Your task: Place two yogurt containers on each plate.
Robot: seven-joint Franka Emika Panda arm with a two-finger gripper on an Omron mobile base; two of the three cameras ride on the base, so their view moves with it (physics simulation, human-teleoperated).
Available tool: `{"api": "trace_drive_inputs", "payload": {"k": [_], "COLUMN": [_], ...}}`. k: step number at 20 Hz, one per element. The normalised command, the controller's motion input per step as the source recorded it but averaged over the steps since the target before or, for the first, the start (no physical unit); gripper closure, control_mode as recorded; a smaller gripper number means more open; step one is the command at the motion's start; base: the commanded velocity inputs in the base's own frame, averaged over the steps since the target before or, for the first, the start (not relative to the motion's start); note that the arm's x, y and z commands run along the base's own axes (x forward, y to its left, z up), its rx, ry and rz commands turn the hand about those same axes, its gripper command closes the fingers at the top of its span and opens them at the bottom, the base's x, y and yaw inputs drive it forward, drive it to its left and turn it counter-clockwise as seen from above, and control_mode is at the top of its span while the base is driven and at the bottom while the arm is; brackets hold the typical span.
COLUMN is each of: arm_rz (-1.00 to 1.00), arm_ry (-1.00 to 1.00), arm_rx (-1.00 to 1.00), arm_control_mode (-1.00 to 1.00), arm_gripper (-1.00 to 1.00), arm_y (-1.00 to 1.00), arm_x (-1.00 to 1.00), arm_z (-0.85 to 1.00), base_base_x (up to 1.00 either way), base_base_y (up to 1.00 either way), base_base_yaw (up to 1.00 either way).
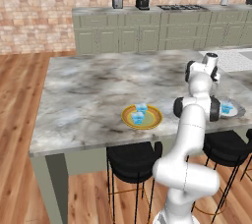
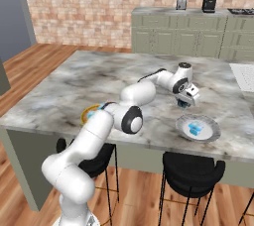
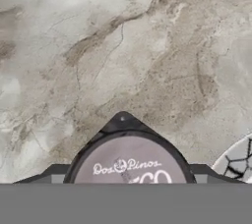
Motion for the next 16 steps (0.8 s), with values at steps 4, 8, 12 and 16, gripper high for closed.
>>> {"api": "trace_drive_inputs", "payload": {"k": [4, 8, 12, 16], "arm_rz": [-0.01, -0.03, -0.07, -0.06], "arm_ry": [-0.15, -0.31, -0.35, -0.44], "arm_rx": [0.01, 0.00, -0.03, -0.16], "arm_control_mode": [-1.00, -1.00, -1.00, -1.00], "arm_gripper": [1.00, 1.00, 1.00, 1.00], "arm_y": [0.78, 0.85, 0.24, 0.30], "arm_x": [-1.00, -1.00, -1.00, -1.00], "arm_z": [-0.04, 0.05, 0.74, 0.06], "base_base_x": [0.00, 0.00, 0.00, 0.00], "base_base_y": [0.00, 0.00, 0.00, 0.00], "base_base_yaw": [0.00, 0.00, 0.00, 0.00]}}
